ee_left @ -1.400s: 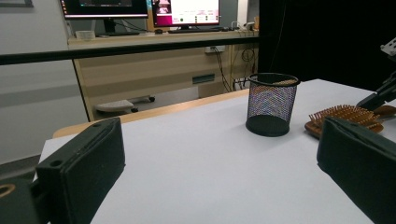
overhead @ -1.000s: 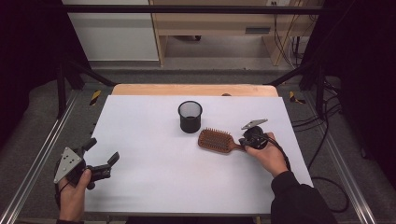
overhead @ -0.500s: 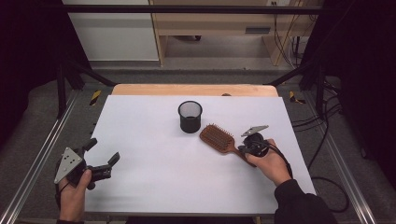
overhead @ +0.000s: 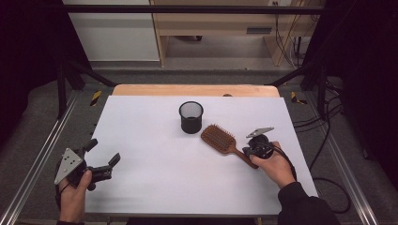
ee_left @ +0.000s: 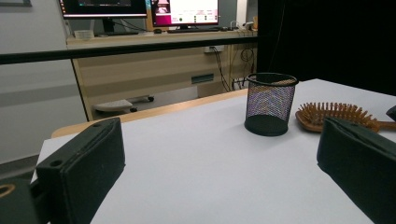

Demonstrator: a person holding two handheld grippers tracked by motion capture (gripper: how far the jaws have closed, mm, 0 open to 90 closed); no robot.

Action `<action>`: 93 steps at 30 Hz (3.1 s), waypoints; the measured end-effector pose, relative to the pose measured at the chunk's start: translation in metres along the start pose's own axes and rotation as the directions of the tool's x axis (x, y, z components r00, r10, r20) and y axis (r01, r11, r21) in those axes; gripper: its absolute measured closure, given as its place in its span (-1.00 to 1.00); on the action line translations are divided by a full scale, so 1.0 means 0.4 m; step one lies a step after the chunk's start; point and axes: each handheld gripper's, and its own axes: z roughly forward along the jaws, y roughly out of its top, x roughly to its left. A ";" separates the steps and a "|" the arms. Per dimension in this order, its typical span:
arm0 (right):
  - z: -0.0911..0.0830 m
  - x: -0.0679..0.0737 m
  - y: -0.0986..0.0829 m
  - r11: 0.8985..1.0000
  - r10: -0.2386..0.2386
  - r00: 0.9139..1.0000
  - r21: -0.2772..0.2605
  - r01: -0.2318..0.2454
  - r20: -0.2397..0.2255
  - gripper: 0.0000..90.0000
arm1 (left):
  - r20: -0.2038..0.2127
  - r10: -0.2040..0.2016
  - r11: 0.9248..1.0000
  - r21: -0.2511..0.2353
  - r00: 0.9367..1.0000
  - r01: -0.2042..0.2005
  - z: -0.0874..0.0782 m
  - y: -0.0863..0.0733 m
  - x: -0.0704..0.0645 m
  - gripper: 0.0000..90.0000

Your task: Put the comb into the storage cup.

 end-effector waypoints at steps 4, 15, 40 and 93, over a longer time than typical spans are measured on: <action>0.003 0.003 -0.008 1.000 -0.005 1.000 0.014 0.005 -0.008 1.00 | 0.001 0.002 1.000 0.001 1.000 -0.002 0.000 0.000 -0.001 -0.97; -0.012 0.015 -0.009 1.000 0.012 1.000 0.010 -0.012 -0.021 0.98 | 0.002 0.001 1.000 0.001 1.000 -0.001 0.000 0.000 -0.001 -0.97; 0.015 0.041 0.091 0.990 0.010 1.000 0.139 -0.007 -0.027 -0.82 | 0.005 -0.001 1.000 -0.001 1.000 0.001 -0.001 0.000 -0.001 -0.97; 0.068 0.060 0.101 0.962 -0.044 0.998 0.268 0.056 -0.050 0.51 | 0.009 0.000 1.000 0.005 1.000 0.000 0.002 0.000 -0.002 -0.97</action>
